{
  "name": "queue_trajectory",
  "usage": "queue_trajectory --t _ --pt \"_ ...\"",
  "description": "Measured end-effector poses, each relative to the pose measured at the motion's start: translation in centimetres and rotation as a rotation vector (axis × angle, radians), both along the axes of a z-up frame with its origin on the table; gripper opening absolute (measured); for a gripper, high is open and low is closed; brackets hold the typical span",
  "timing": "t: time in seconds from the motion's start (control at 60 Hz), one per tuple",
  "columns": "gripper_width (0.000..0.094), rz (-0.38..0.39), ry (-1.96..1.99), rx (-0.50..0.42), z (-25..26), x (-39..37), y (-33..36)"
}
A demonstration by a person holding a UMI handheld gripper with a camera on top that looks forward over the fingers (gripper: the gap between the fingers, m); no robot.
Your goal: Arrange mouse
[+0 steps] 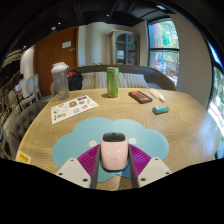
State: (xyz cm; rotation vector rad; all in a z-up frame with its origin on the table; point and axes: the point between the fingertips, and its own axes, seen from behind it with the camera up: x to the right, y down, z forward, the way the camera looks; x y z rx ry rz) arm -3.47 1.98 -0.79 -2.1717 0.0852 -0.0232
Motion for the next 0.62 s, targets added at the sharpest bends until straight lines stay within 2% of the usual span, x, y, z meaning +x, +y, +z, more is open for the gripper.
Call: queue_trajectory --t 0.083,0.15,0.2,0.217,0.233,0.267,0.4,0.617 --pt "0.0514 0.007 0.01 -0.016 -0.2 -0.1 0.0" --pt "0.0572 0.043 0.021 -0.031 -0.1 -0.4 -0.6" --pt "0.0744 0.082 0.047 -0.039 0.3 -1.1 -1.5" --pt "0.0848 0.094 0.055 -0.036 0.6 -1.3 -1.8" --pt "0.0867 0.106 0.059 -0.032 0.9 -1.5 -2.1" --pt "0.0841 0.134 0.068 -0.019 1.5 -1.5 -2.8" --pt "0.0847 0.209 0.058 0.031 4.2 -0.6 -6.5" --pt "0.085 0.246 0.064 0.106 6.7 5.0 -13.3"
